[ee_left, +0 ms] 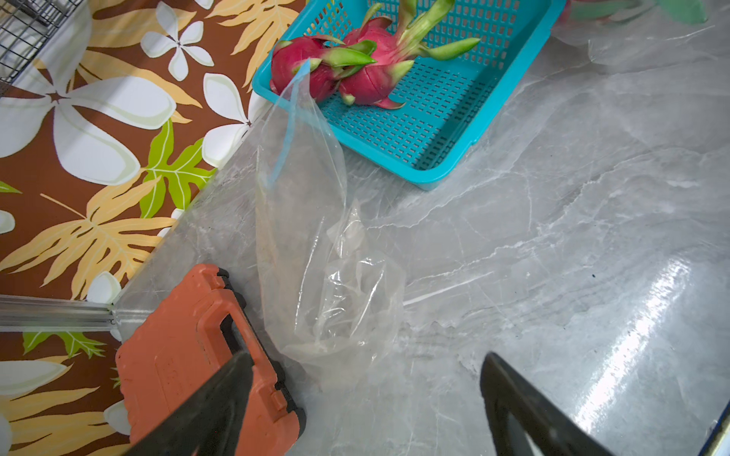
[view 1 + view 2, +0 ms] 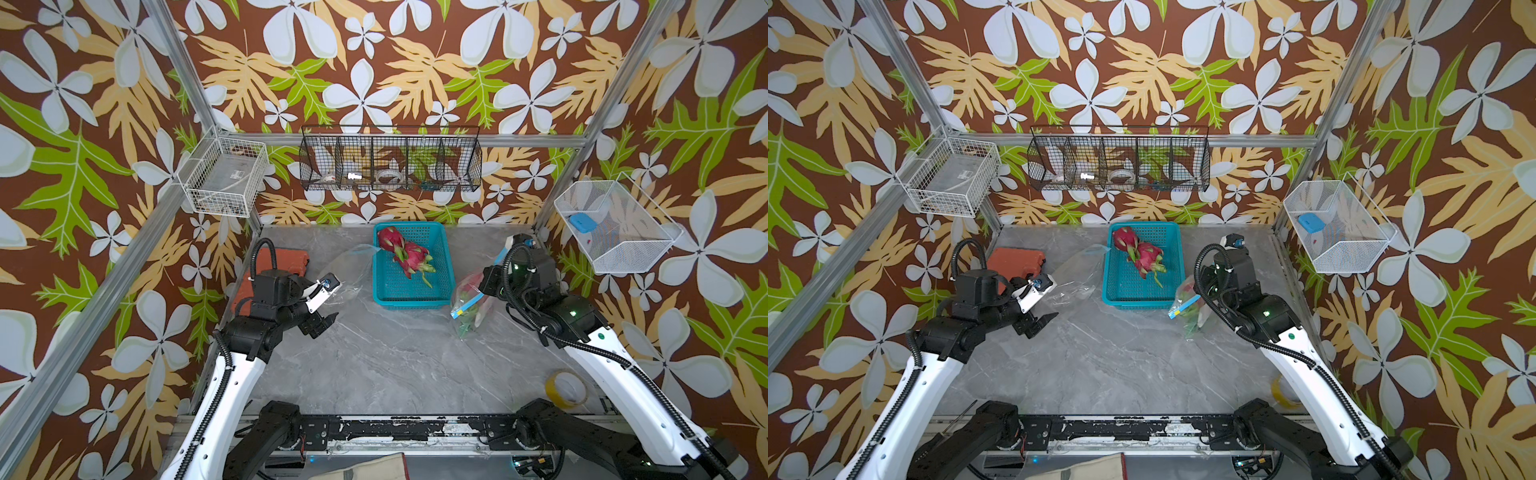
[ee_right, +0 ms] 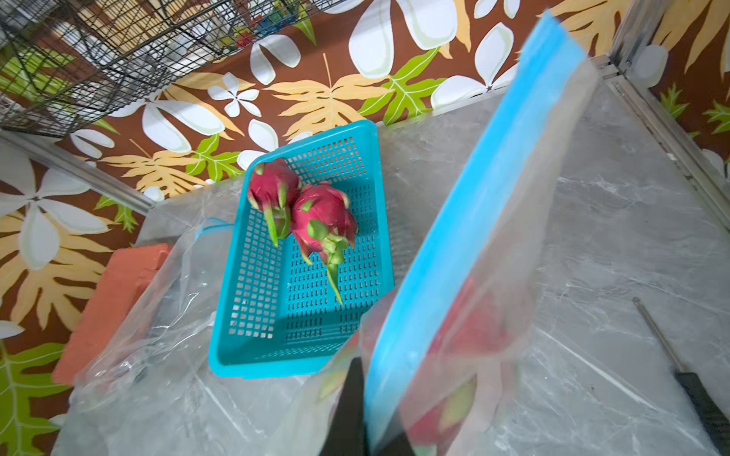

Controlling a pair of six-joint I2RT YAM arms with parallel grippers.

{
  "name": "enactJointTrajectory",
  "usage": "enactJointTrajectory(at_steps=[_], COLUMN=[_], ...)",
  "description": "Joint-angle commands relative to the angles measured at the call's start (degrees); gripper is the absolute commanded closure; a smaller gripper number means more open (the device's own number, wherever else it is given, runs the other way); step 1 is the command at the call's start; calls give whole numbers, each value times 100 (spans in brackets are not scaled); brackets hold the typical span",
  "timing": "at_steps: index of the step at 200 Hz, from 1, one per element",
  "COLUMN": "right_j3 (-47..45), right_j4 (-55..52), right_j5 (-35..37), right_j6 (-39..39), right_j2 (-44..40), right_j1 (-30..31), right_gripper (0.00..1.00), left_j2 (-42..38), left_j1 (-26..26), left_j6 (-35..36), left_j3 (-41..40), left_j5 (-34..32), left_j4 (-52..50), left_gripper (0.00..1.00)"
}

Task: Open the zip-top bag and take out the dragon fruit
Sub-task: Pick up the zipper food storage bag at the center of the board.

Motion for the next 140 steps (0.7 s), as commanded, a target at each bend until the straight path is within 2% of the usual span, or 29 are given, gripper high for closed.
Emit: enactJointTrajectory(at_steps=[1,21,37,65,112,140], right_j3=[56,88,187,343,497,526], right_j4=[-129,-260,-364,-145,1281,2668], right_j5=[-954,-1862,-2219,-2467,-2574,-2290], right_j6=[418,739,916,1340,2358,3099], right_j2=[-53,74,148,388,1236,1812], right_j1=[6,12,109,607,1386,1710], right_gripper=[100,100,100,100,100,100], left_j2=[-195,-560,-929,-1400,-1474,-1517], left_j1=[-3,-17,-34,-50,-140,-219], left_j6=[52,121,259,342,359,305], left_j3=[-230,-613,-957,-1316,-1362,-1404], left_j5=[215,243,287,458,619,734], left_j4=[181,450,717,1171,1354,1363], left_gripper=[8,8,7,7,8,8])
